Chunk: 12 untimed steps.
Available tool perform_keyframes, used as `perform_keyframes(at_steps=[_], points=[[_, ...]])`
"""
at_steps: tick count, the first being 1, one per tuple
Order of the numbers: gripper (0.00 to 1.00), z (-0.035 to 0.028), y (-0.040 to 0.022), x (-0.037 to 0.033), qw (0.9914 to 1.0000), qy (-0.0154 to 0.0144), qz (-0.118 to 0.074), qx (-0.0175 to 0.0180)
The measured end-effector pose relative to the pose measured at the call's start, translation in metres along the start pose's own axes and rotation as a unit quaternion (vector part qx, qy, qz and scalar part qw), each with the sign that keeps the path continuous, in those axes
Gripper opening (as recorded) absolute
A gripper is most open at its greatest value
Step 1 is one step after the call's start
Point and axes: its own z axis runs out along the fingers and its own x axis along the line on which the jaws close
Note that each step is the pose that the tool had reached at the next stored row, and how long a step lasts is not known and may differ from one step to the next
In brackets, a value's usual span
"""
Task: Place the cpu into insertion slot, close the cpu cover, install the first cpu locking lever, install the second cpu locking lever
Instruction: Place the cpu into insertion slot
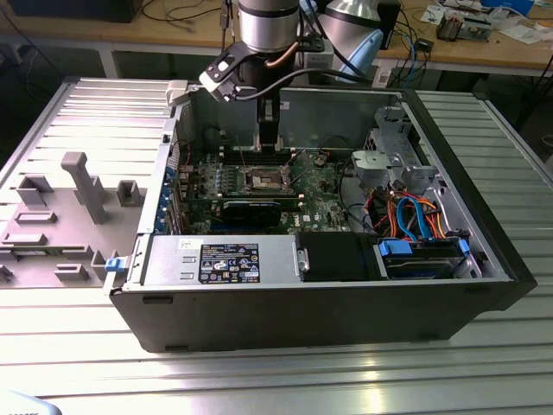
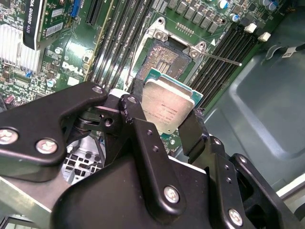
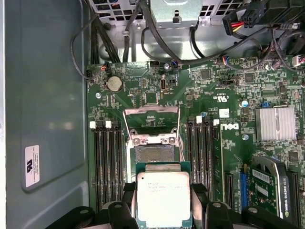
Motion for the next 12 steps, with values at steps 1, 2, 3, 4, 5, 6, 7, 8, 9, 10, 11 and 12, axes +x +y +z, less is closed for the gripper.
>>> perform_keyframes(at_steps=[1, 2, 3, 4, 5, 6, 7, 8, 9, 10, 11, 12], points=[[0.55, 0.0001, -0.0001, 0.0, 1.0, 0.0, 0.0, 0.0], [0.55, 0.0006, -0.0005, 0.0, 1.0, 0.0, 0.0, 0.0], [0.55, 0.0012, -0.0008, -0.0001, 1.0, 0.0, 0.0, 0.0], [0.55, 0.0013, -0.0008, -0.0001, 1.0, 0.0, 0.0, 0.0], [0.55, 0.0014, -0.0009, -0.0001, 1.0, 0.0, 0.0, 0.0], [0.55, 0.0016, -0.001, -0.0001, 1.0, 0.0, 0.0, 0.0], [0.55, 0.0018, -0.001, -0.0001, 1.0, 0.0, 0.0, 0.0], [0.55, 0.002, -0.0011, -0.0001, 1.0, 0.0, 0.0, 0.0], [0.55, 0.0021, -0.0011, -0.0001, 1.0, 0.0, 0.0, 0.0], [0.55, 0.0023, -0.0012, -0.0001, 1.0, 0.0, 0.0, 0.0], [0.55, 0.0024, -0.0012, -0.0001, 1.0, 0.0, 0.0, 0.0], [0.55, 0.0025, -0.0012, -0.0001, 1.0, 0.0, 0.0, 0.0]])
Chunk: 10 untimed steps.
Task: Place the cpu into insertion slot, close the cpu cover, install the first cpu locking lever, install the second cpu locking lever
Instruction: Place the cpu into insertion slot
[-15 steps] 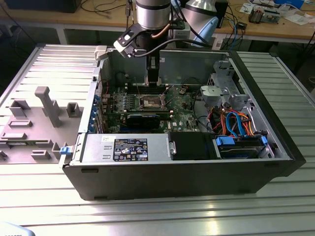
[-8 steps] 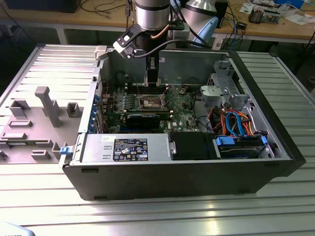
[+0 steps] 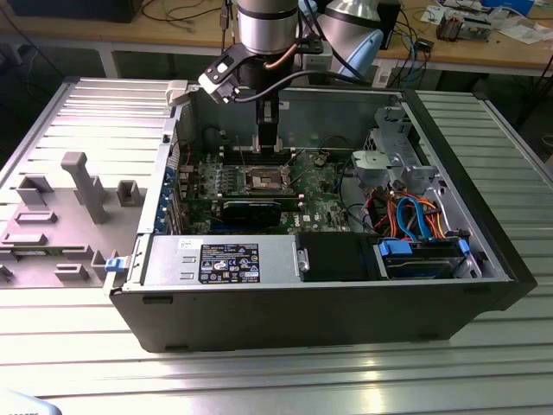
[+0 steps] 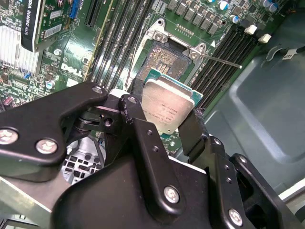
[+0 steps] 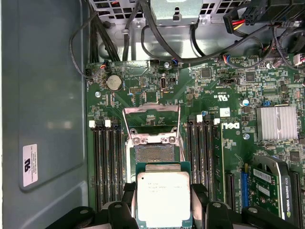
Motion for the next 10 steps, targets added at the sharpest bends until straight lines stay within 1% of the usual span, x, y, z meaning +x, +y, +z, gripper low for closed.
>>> perform_keyframes(at_steps=[10], points=[[0.55, 0.0021, -0.0002, 0.0, 1.0, 0.0001, 0.0, 0.0]])
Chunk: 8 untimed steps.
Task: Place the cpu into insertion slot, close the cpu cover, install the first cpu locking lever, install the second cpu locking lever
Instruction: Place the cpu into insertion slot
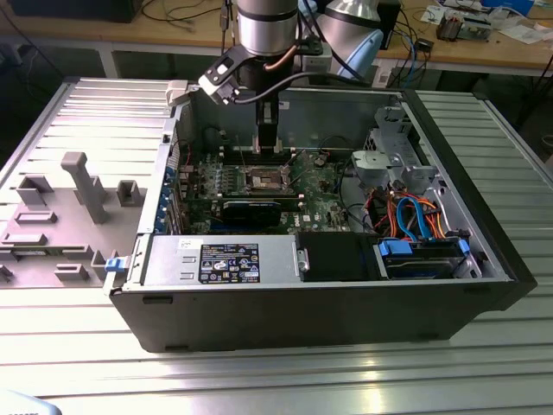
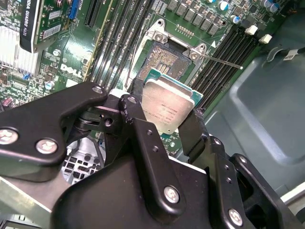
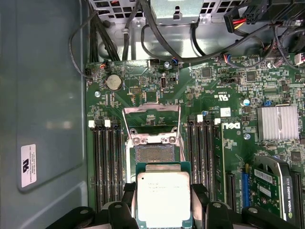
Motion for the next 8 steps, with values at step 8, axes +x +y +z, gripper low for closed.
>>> perform_keyframes(at_steps=[8], points=[[0.55, 0.0026, -0.0001, -0.0001, 1.0, -0.0001, 0.0, 0.0]])
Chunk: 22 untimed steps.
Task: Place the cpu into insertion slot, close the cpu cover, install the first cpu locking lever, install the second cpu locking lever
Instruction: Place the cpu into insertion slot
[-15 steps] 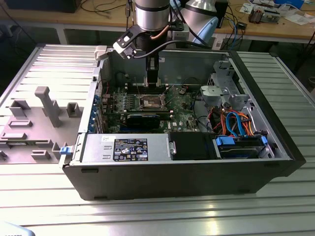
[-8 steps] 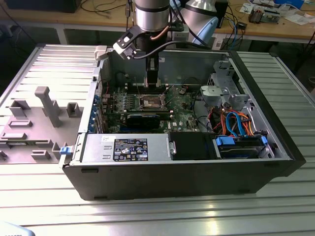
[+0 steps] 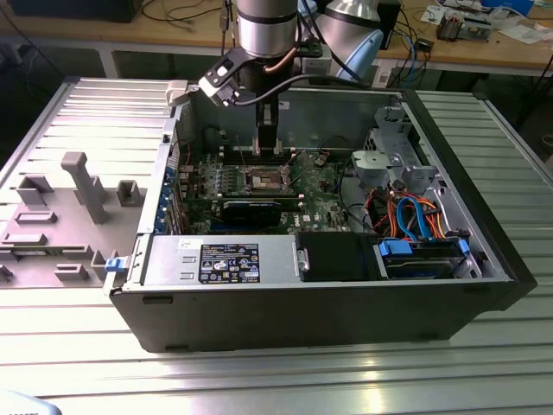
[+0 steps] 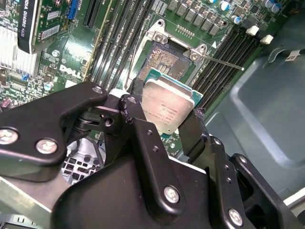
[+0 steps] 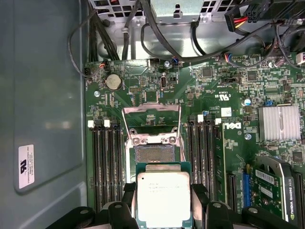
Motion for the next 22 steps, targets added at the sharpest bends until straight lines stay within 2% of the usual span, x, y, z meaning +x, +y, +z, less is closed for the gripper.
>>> perform_keyframes(at_steps=[22], points=[[0.55, 0.005, -0.0002, -0.0001, 1.0, 0.0, 0.0, 0.0]])
